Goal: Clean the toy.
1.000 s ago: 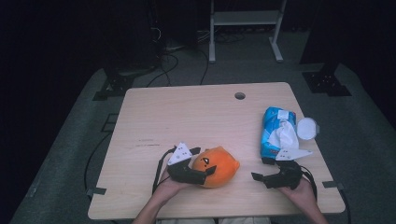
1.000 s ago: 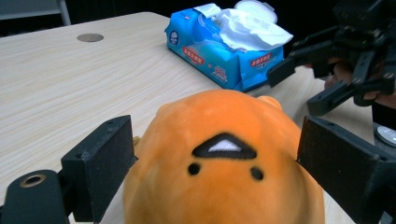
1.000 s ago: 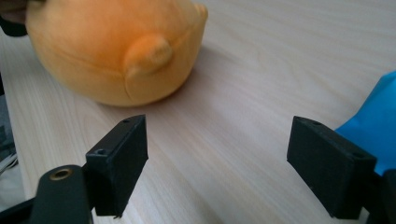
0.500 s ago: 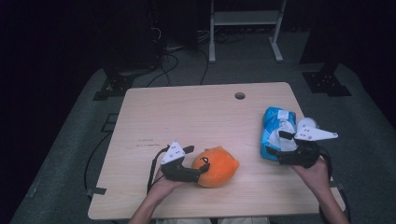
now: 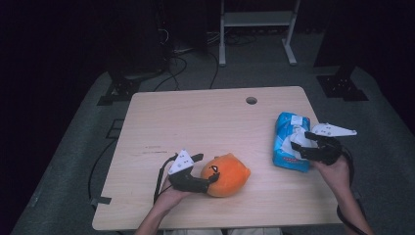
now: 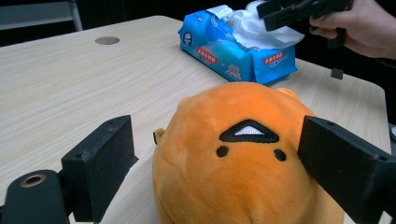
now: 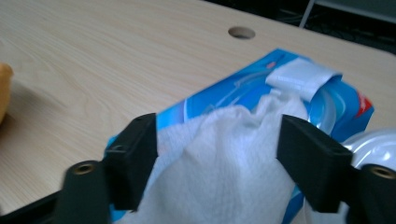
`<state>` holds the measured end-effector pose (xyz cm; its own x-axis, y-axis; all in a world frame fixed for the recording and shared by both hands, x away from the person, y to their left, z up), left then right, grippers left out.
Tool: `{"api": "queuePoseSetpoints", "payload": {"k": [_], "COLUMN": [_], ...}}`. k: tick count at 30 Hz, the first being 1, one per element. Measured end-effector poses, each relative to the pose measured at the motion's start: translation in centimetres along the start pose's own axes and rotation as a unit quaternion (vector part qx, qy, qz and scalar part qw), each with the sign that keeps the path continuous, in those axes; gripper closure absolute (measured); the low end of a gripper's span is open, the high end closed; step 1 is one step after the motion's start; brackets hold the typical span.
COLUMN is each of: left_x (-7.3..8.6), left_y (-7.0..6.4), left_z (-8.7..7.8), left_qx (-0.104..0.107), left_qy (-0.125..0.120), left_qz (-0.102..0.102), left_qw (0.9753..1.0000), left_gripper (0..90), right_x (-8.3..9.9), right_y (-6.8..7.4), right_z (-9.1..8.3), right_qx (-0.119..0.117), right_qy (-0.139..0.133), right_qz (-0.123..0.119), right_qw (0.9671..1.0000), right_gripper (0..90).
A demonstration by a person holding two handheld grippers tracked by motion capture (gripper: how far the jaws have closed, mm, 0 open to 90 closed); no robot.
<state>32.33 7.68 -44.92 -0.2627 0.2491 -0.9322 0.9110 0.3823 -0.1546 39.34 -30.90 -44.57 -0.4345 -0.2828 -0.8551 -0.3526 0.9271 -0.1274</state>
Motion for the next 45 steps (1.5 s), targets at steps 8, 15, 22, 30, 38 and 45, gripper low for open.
{"api": "queuePoseSetpoints", "payload": {"k": [8,15,22,30,38,45], "left_x": [0.2,0.3,0.8,1.4,1.6,1.6], "left_y": [0.0,0.1,0.0,0.1,0.1,0.1], "left_z": [-0.1,-0.1,-0.2,0.2,0.5,0.5], "left_qx": [0.000,0.004,0.015,0.028,0.038,0.038], "left_qy": [0.002,0.006,0.020,0.030,0.032,0.034], "left_qz": [-0.001,-0.001,-0.003,-0.018,-0.022,-0.019], "left_qw": [1.0000,1.0000,0.9997,0.9990,0.9985,0.9985], "left_gripper": [10.8,10.8,12.5,14.0,15.5,15.5], "right_x": [1.5,1.9,1.8,-0.7,-2.5,-3.1], "right_y": [-0.6,-0.8,-0.5,3.0,7.4,11.4], "right_z": [0.8,0.9,0.0,-3.5,-7.5,-9.6], "right_qx": [0.010,0.002,-0.047,-0.127,-0.201,-0.257], "right_qy": [0.017,0.018,0.011,-0.041,-0.085,-0.094], "right_qz": [0.017,0.034,0.077,0.063,0.036,0.009], "right_qw": [0.9996,0.9993,0.9959,0.9891,0.9753,0.9617], "right_gripper": [60.4,79.0,86.9,87.2,87.2,87.1]}}
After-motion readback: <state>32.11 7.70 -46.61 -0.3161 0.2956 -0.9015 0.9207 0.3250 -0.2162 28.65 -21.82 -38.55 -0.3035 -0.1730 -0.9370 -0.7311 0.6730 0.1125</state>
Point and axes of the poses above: each handheld gripper's, and its own axes: z roughly forward along the jaws, x roughly out of its underside, y roughly to its left, the point moved 5 cm from there along z, roughly forward along the jaws, and after that the axes turned 13 degrees about x, right-handed, at the moved point
